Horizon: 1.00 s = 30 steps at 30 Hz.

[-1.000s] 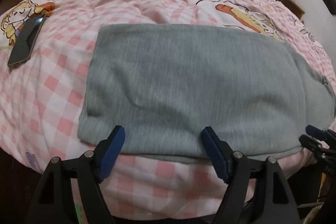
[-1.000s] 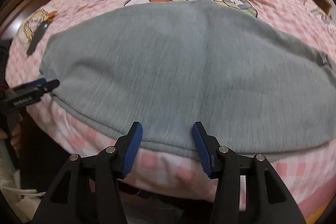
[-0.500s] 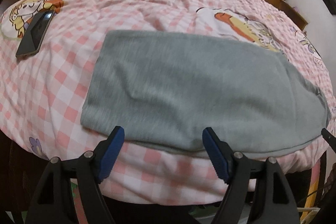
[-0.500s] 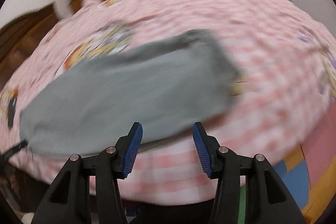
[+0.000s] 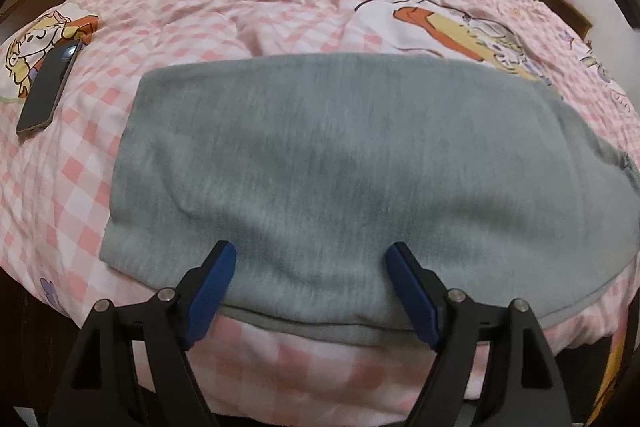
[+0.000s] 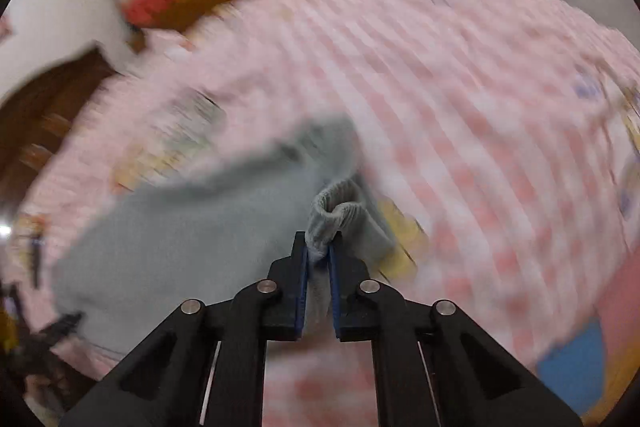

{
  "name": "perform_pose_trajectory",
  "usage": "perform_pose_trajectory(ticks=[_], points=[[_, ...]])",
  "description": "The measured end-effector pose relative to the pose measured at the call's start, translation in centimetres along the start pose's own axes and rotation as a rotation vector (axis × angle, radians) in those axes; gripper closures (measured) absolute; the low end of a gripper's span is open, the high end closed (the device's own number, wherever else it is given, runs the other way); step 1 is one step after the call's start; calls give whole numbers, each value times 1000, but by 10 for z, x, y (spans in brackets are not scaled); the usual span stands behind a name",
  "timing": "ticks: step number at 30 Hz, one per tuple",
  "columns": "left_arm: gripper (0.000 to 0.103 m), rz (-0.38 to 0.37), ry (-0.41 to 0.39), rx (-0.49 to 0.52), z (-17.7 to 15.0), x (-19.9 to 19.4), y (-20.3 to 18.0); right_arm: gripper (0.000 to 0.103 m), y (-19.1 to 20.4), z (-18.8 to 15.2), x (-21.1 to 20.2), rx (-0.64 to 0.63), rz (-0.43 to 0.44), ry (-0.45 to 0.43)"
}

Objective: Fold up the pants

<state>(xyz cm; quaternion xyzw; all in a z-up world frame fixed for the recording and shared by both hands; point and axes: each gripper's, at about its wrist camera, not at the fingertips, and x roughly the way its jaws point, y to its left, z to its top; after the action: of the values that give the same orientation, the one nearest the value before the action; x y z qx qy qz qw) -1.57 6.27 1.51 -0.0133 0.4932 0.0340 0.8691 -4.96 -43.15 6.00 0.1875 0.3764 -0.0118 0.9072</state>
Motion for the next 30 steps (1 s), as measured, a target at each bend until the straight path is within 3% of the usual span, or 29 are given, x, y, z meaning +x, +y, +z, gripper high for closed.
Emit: perform_pose_trajectory(ticks=[3,5,8,11,15,17,19,23,27,30], points=[[16,5,2,-13,0,3,2,93,-1,13,-14,8,116,-82],[14,-1,7,-40,-1,5,5,93,-6,15,-7,24,158,-67],[13,6,5,-52,-1,6,6,93,-20,3,13,27,121,-3],[12,16,-2,-43,-2,5,4,93,-44,-15,33,64,23,60],[6,24,-7,-52,-3,8,6,95,-62,-26,30,111,46,43],[1,27,-7,-60,-3,11,8,94,-60,-28,26,97,13,40],[0,12,-9,-67,-4,13,11,86,-56,-29,23,82,-35,42],[0,-6,-8,-60,-5,13,13,84,-46,-29,13,55,-112,30],[0,-21,-5,-64,-5,15,15,76,-33,-27,-5,27,-203,-8],[1,-41,-9,-57,-6,14,17,76,-17,-24,-16,9,-206,-28]])
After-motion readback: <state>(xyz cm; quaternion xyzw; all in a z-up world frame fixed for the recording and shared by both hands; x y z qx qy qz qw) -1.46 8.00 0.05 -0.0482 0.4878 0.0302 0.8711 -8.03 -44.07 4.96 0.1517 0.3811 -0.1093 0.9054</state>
